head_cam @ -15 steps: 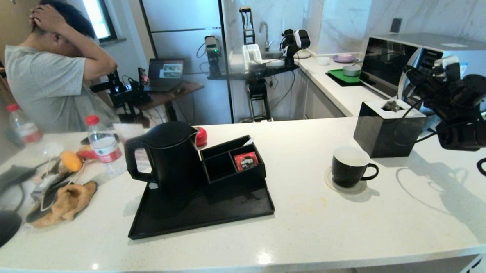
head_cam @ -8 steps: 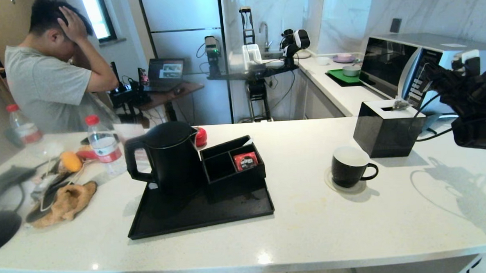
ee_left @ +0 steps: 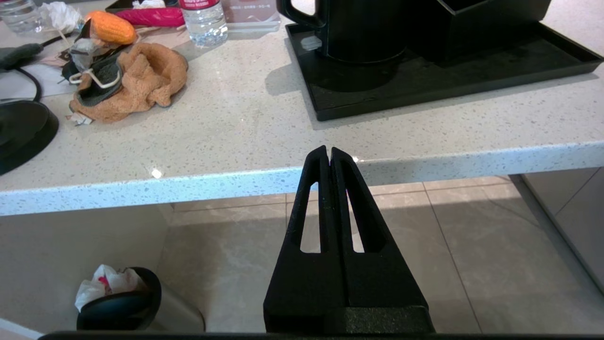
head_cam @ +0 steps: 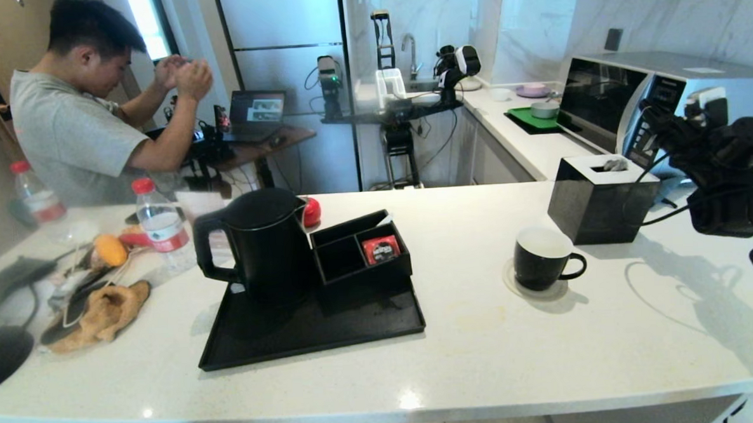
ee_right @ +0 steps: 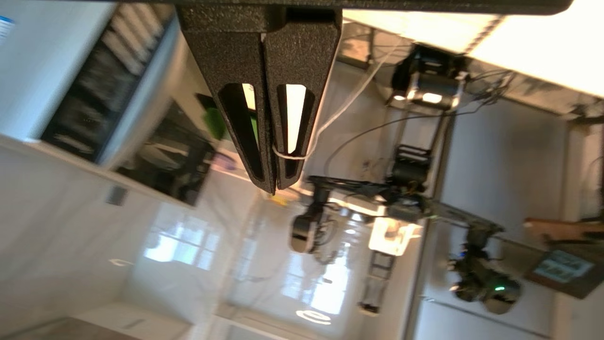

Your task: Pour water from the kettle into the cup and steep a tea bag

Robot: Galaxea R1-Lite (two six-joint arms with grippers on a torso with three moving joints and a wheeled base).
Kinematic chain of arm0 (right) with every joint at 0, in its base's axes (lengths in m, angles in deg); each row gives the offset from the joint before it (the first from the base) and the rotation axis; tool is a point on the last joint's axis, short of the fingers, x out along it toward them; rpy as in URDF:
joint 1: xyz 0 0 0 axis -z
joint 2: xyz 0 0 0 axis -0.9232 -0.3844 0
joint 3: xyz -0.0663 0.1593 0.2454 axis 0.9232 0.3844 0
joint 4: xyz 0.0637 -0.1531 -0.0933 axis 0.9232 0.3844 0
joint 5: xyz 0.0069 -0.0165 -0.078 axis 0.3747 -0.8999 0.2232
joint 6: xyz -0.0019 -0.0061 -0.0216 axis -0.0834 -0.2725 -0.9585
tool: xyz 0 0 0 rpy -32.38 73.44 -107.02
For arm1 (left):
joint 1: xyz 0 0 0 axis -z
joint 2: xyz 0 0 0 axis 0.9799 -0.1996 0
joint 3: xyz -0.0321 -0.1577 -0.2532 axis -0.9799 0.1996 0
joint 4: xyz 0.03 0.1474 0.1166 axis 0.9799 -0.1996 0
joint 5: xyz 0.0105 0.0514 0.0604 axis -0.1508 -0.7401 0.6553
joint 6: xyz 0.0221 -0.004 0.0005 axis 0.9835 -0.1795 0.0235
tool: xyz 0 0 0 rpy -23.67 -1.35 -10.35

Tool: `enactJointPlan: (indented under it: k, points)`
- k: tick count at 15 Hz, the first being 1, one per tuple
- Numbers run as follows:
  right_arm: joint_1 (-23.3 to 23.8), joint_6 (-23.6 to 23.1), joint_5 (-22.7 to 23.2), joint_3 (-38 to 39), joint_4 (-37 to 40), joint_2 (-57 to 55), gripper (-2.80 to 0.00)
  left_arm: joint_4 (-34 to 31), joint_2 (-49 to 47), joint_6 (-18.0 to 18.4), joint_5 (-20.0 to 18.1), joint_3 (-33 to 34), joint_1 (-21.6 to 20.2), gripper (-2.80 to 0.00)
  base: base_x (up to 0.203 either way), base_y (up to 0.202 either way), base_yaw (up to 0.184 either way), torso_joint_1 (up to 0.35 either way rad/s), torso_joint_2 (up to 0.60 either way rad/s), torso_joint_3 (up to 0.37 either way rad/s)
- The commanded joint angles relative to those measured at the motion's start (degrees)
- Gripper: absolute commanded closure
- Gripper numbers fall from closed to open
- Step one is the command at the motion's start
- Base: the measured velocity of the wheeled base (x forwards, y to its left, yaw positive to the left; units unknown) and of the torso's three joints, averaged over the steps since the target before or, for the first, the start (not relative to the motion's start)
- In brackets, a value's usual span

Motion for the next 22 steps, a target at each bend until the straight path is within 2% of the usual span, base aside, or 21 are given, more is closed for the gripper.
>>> enactJointPlan:
  k: [1, 5, 12, 16, 20, 22]
  points:
    - [-0.9, -0.32, 0.17, 2.27, -1.55, -0.19, 0.0, -0.02, 0.02, 0.04, -0.01, -0.01, 0.0, 0.0, 0.0, 0.0, 0.0, 0.0, 0.0, 0.0]
    - [-2.12, -0.55, 0.1, 8.1, -5.86, -0.2, 0.0, -0.02, 0.02, 0.04, -0.01, -0.01, -0.09, 0.0, 0.0, 0.0, 0.0, 0.0, 0.0, 0.0]
    - [-1.39, -0.4, 0.17, 8.46, -5.53, 3.24, 0.0, -0.02, 0.02, 0.04, -0.01, -0.01, -0.06, 0.0, 0.0, 0.0, 0.0, 0.0, 0.0, 0.0]
    - [-0.68, -0.03, 0.42, 8.69, -3.01, 5.93, 0.0, -0.02, 0.02, 0.04, -0.01, -0.01, 0.0, 0.0, 0.0, 0.0, 0.0, 0.0, 0.0, 0.0]
    - [-0.58, 0.21, 0.43, 8.45, 3.63, 8.35, 0.0, -0.02, 0.02, 0.04, -0.01, -0.01, 0.0, 0.0, 0.0, 0.0, 0.0, 0.0, 0.0, 0.0]
    - [-0.88, 3.79, 0.37, 8.48, 3.94, 9.35, 0.0, -0.02, 0.02, 0.04, -0.01, -0.01, 0.0, 0.0, 0.0, 0.0, 0.0, 0.0, 0.0, 0.0]
